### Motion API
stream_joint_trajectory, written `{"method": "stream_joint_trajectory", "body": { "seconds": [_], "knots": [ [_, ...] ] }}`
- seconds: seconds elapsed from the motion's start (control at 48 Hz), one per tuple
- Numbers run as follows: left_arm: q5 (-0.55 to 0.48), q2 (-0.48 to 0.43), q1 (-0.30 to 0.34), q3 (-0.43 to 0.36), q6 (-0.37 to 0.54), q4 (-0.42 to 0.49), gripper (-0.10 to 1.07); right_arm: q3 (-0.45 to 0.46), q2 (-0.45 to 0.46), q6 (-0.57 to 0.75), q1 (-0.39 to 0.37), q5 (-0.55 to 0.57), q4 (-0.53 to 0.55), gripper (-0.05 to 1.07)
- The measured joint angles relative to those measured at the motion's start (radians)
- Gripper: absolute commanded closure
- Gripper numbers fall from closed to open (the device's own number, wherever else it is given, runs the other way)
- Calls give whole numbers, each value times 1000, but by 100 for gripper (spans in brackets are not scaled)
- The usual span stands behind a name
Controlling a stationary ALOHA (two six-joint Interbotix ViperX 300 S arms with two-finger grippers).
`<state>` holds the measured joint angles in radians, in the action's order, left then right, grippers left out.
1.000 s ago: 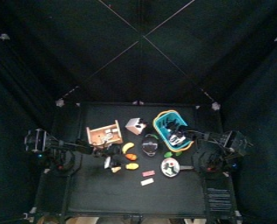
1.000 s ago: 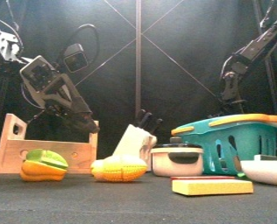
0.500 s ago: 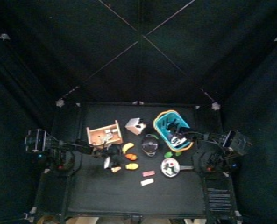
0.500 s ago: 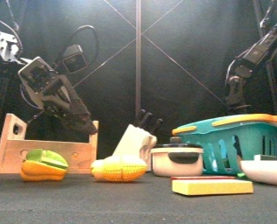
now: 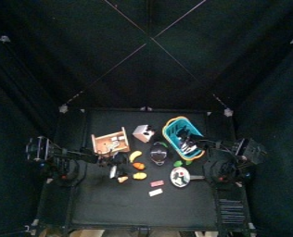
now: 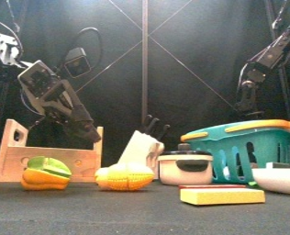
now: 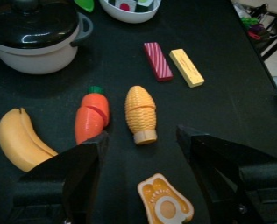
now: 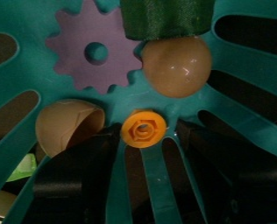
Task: Grab yellow nut
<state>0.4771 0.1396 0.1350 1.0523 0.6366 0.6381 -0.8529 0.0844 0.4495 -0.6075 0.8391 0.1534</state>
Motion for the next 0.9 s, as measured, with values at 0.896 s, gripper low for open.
{"method": "stream_joint_trajectory", "body": {
  "seconds": [0.896],
  "knots": [
    [2, 0, 3, 0, 2, 0, 1, 20, 66, 2, 21, 29, -18, 42]
  ]
}}
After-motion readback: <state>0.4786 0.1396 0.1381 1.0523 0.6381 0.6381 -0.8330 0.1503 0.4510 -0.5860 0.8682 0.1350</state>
